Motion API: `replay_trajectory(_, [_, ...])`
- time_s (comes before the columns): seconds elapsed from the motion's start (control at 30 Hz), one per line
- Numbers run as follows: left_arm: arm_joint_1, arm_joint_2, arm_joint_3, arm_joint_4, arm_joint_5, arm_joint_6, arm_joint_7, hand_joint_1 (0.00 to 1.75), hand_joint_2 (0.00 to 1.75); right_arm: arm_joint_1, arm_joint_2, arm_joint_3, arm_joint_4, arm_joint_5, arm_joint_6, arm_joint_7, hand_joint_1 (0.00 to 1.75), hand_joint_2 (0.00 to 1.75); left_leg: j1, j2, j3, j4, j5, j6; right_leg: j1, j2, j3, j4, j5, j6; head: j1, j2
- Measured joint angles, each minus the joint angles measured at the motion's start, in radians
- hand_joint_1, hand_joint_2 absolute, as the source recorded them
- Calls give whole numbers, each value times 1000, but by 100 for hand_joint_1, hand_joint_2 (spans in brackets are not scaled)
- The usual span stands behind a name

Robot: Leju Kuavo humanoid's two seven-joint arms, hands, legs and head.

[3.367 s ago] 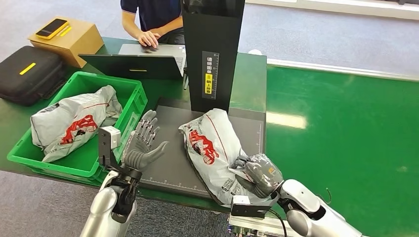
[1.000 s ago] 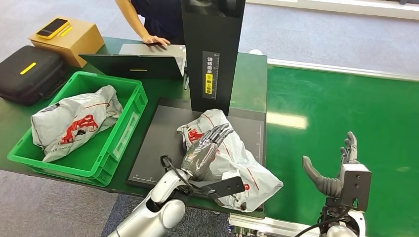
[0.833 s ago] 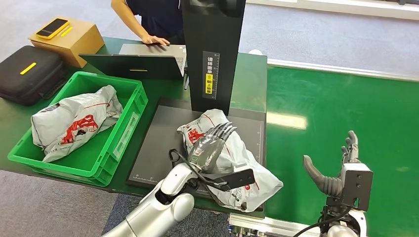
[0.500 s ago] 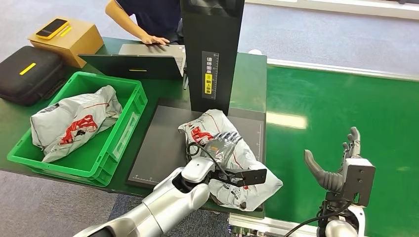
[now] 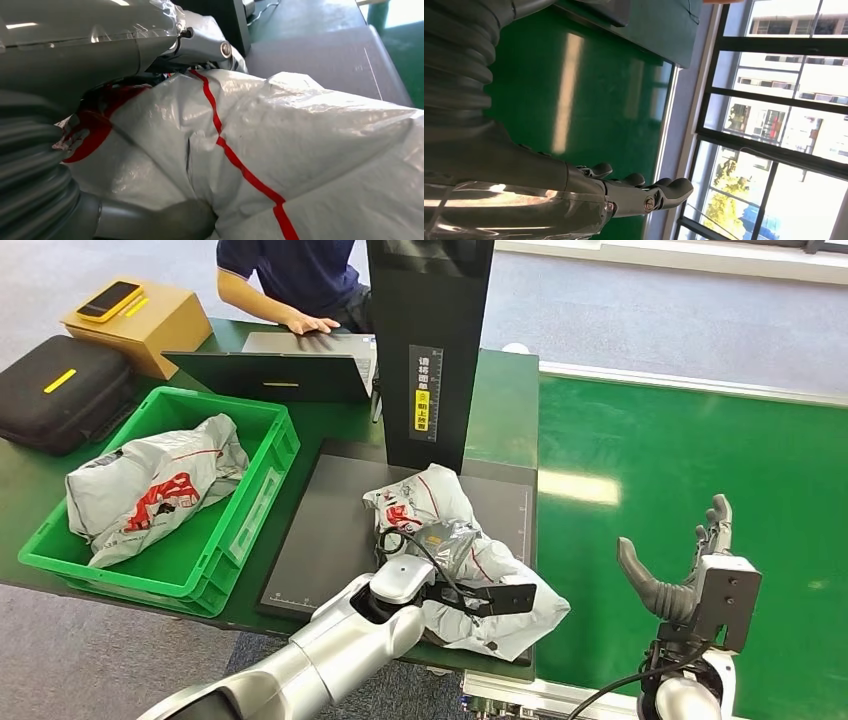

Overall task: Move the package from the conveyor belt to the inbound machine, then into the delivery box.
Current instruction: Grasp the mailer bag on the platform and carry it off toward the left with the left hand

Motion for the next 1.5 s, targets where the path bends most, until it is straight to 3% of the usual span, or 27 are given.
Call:
replay_trajectory(0.27, [2,17,10,3,20,87,-98,175,175,-20,0,0,20,-10,10,-6,0,175,0,0,0,0,0,0,0,0,0,0,0,0,0,0])
replay_trajectory(0.93, [6,26,12,8,26,115,-119,175,175,-29,0,1,41,-16,14,-8,0,175,0,0,-2,0,0,0,0,0,-2,0,0,0,0,0])
replay_trajectory(1.03, [16,33,22,8,39,193,-152,175,175,-29,0,1,42,-19,17,-11,0,175,0,0,-2,0,0,0,0,0,-2,0,0,0,0,0])
replay_trajectory(1.17, [31,62,62,-8,58,453,-194,175,175,-28,0,1,40,-22,21,-14,0,175,0,0,-3,0,0,0,0,0,-3,1,0,0,0,0])
replay_trajectory(1.27, [60,108,136,-82,7,701,-161,175,175,-23,0,1,32,-26,30,-12,0,175,0,1,-3,0,0,0,0,1,-4,1,0,0,0,0])
replay_trajectory(1.33, [114,146,250,-227,-63,820,-175,175,175,-13,1,-2,22,-31,33,-9,0,175,0,2,-4,0,0,0,0,3,-7,2,0,0,0,0])
replay_trajectory(1.5, [185,198,624,-609,-139,871,-266,175,175,22,8,-14,-10,-37,28,-6,0,175,1,3,-6,-1,0,-1,0,3,-9,3,-1,-1,-1,0])
